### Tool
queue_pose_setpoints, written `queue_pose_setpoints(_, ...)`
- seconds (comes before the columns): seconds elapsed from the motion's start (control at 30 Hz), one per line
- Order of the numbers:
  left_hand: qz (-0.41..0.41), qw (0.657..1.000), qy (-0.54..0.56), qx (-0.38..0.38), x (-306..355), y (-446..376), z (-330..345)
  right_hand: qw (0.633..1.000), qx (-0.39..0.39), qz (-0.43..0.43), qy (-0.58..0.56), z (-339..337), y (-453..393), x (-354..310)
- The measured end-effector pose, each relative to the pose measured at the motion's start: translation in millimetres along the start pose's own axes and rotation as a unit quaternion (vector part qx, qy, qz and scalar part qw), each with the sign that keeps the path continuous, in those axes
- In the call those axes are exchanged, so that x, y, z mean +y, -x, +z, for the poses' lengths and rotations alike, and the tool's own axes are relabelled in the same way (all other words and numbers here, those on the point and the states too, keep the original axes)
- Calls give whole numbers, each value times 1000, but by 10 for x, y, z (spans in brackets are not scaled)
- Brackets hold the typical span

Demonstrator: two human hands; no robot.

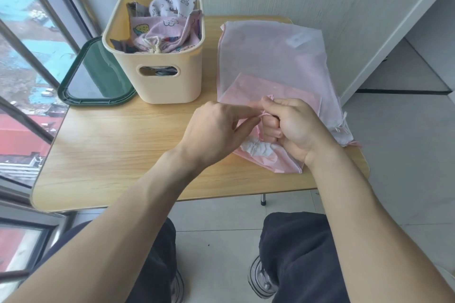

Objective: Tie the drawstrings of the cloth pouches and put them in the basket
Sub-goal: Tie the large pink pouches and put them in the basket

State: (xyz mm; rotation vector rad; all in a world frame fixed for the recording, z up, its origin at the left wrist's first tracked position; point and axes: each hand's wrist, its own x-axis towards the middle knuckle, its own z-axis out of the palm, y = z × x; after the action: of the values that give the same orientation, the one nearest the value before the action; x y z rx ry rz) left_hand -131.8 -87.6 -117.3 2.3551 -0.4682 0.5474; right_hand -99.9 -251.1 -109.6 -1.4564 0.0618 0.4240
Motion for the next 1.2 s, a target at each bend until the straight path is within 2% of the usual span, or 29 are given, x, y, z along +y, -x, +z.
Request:
queue_pose_setpoints(0.13, -81, 980, 148, -103, -3, -13, -93, 998, 37, -14, 51, -5, 5, 0)
queue_pose_setpoints(0.27, -229, 914, 287, -174, -23, -73, -144, 994, 15, -30, 104, 4, 16, -26)
queue_pose_setpoints(0.33, -287, 875, 334, -200, -84, -91, -137, 985, 22, -35, 166, -22, 27, -49)
queue_pose_setpoints(0.43, -328, 853, 349, -209, -128, -88, -117, 944, 110, -106, 292, -118, 30, -20)
queue_pose_setpoints(0.5, -340, 849, 353, -198, -124, -90, -115, 915, 180, -193, 305, -162, 66, -47)
queue_pose_setpoints(0.53, -342, 847, 357, -193, -119, -95, -119, 908, 181, -244, 290, -170, 84, -75)
queue_pose_setpoints(0.63, -345, 841, 373, -186, -87, -111, -114, 895, 61, -331, 293, -146, 152, -79)
queue_pose_setpoints(0.7, -348, 836, 384, -180, -72, -117, -115, 878, 12, -306, 367, -101, 151, -14)
queue_pose_setpoints(0.77, -348, 834, 389, -179, -59, -115, -117, 872, 13, -254, 418, -75, 107, 50)
queue_pose_setpoints(1.07, -307, 878, 323, -174, -57, -96, -116, 893, -18, -192, 406, -142, 62, 23)
queue_pose_setpoints(1.2, -311, 880, 303, -191, -65, -99, -93, 910, -56, -150, 382, -211, 95, -32)
